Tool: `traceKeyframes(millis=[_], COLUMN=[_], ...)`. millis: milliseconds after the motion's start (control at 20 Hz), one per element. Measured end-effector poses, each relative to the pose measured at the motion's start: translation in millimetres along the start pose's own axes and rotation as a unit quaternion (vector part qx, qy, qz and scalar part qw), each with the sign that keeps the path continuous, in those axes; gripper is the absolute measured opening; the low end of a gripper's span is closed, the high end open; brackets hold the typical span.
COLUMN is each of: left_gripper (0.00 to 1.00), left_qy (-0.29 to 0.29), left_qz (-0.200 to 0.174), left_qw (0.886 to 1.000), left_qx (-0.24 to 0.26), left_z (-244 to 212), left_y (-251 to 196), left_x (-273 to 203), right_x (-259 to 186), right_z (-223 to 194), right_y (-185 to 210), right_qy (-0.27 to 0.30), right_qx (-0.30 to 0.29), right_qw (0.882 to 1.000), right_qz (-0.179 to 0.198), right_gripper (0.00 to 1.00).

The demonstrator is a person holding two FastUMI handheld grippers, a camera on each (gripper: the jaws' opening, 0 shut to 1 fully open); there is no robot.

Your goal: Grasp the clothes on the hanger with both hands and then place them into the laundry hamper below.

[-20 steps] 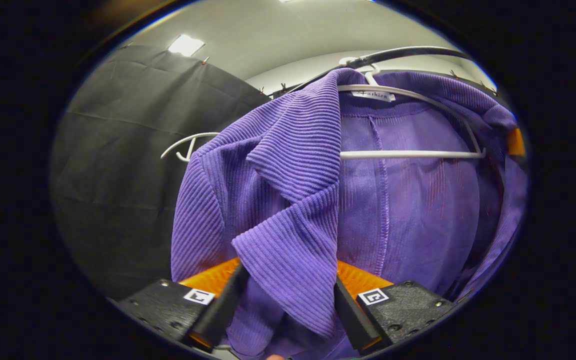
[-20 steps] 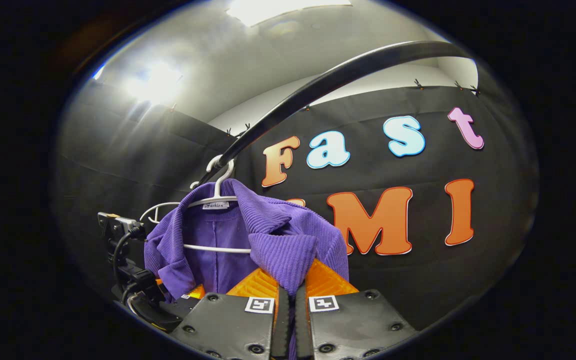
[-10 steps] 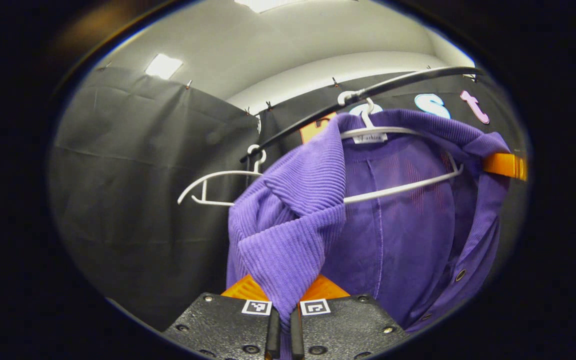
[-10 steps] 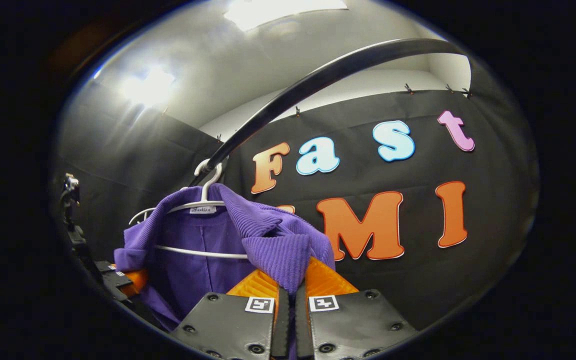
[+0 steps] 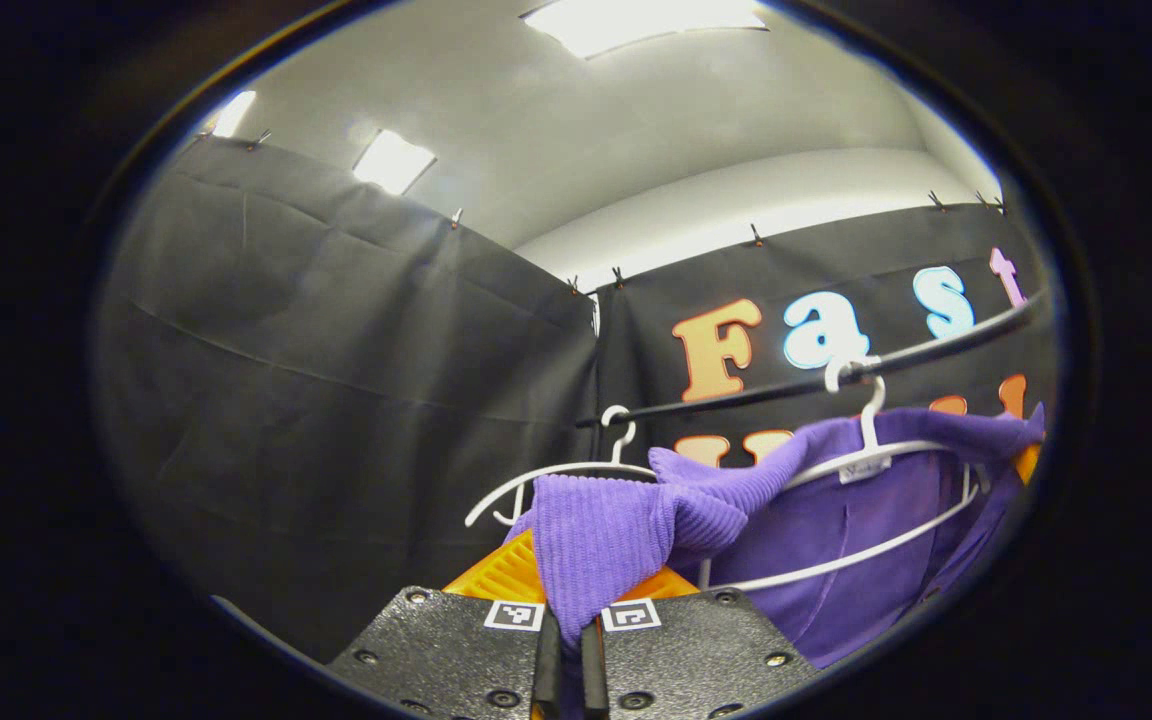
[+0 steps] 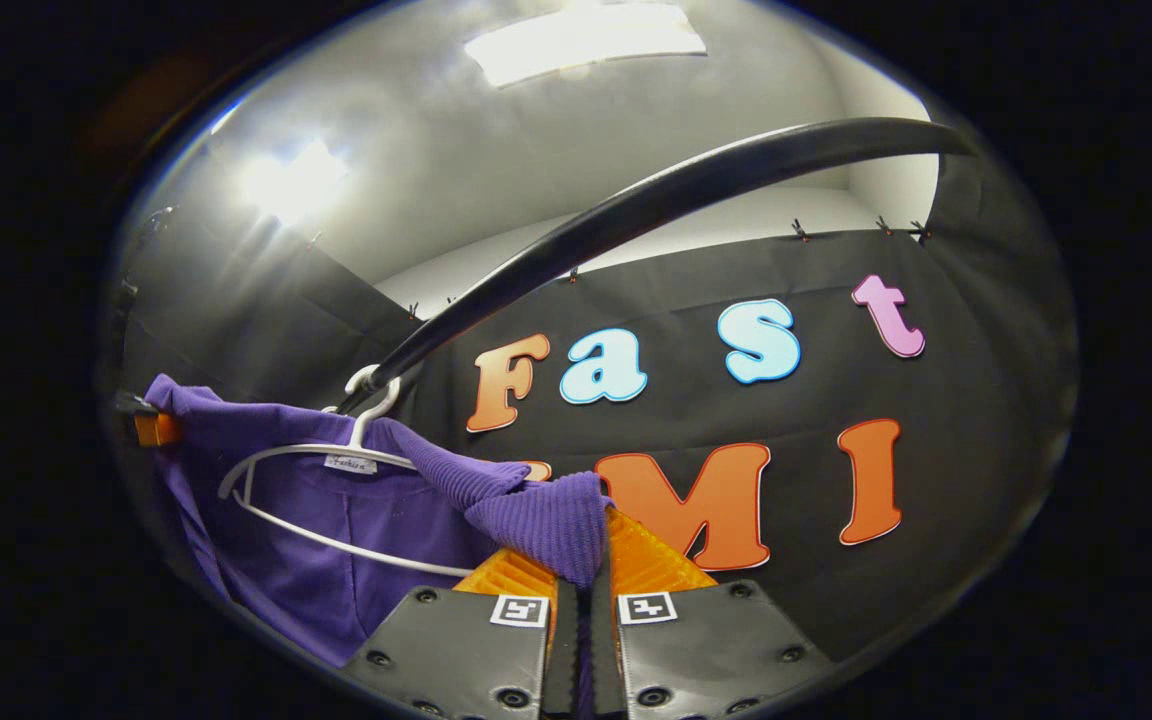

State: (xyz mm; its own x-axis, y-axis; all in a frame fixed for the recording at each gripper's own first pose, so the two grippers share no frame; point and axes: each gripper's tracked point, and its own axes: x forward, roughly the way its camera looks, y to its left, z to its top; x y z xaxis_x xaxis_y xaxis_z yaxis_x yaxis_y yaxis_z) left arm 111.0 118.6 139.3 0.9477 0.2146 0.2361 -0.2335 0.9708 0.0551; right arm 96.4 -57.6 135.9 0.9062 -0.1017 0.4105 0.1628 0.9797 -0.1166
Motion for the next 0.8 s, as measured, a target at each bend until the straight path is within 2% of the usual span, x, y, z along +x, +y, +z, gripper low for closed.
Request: traceKeyframes(millis=[150, 300, 400, 500, 600, 800], left_gripper=[0.11, 0.10, 0.10, 0.10, 0.10, 0.08], left_qy=[-0.005, 0.005, 0.051, 0.106, 0.128, 0.148], left_qz=[0.010, -0.007, -0.030, -0.042, -0.048, -0.060], left_qw=[1.000, 1.000, 0.998, 0.990, 0.983, 0.981], left_qx=[0.012, 0.028, -0.023, -0.084, -0.121, -0.111], left_z=[7, -13, -60, -111, -147, -184], left_y=[18, 21, 18, 21, 19, 7], left_x=[33, 64, 84, 91, 93, 81], right_x=[5, 11, 12, 16, 20, 19], right_z=[5, 1, -2, -8, -14, -13], right_y=[-5, -5, -6, -2, 4, 6], right_qy=[-0.006, 0.006, 0.015, 0.022, 0.029, 0.031], right_qx=[0.006, 0.029, 0.052, 0.067, 0.072, 0.056], right_qw=[1.000, 1.000, 0.999, 0.997, 0.997, 0.998], right_qz=[-0.013, -0.008, -0.003, 0.011, 0.019, 0.011], right_gripper=[0.12, 0.12, 0.12, 0.12, 0.12, 0.12])
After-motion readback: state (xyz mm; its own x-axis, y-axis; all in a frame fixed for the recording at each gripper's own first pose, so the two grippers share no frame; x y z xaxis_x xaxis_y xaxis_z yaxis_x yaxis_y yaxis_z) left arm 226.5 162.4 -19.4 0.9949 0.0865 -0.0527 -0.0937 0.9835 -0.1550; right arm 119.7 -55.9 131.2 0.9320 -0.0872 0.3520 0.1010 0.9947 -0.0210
